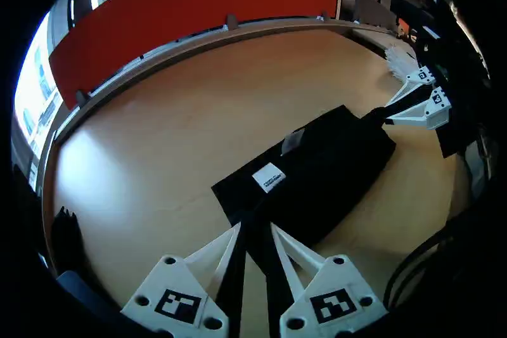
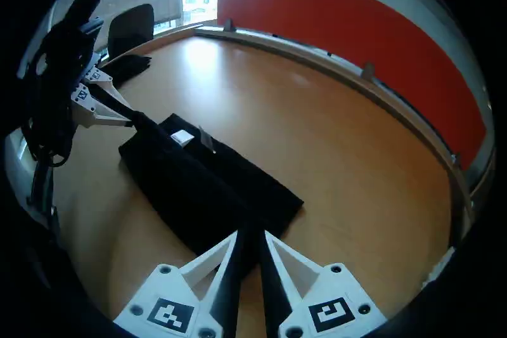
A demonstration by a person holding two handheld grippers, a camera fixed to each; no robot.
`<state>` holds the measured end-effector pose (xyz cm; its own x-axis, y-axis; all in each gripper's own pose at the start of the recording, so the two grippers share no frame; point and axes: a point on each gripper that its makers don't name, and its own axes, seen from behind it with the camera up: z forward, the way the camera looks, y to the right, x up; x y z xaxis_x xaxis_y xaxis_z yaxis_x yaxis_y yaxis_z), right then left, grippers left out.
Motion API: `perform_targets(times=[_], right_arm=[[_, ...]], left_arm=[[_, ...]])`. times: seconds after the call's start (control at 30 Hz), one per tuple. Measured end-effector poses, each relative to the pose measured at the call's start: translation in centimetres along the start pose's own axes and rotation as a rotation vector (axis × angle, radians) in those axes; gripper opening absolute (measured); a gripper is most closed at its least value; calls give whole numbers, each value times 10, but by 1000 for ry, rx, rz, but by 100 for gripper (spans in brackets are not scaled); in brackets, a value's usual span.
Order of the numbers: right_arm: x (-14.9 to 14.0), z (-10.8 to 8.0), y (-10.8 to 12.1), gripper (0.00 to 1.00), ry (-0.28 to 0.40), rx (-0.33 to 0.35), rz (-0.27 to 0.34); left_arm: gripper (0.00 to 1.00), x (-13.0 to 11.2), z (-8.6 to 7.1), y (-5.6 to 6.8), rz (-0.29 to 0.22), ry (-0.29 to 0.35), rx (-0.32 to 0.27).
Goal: Fold towel
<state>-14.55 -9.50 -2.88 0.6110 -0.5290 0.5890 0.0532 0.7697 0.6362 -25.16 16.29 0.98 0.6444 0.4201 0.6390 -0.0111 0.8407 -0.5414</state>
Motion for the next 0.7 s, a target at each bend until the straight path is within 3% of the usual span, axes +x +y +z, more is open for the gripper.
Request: perform_targets(times=[0.27, 0.47, 0.7], right_arm=[[-7, 12, 7, 23, -21, -18, 19], [-7, 20, 19, 36, -34, -57, 17], [-6, 27, 35, 38, -44, -93, 3]], left_arm=[[27, -1, 16, -7, 15, -1, 38], [44, 1, 26, -15, 42, -2, 71], [59, 3, 31, -23, 61, -7, 98]])
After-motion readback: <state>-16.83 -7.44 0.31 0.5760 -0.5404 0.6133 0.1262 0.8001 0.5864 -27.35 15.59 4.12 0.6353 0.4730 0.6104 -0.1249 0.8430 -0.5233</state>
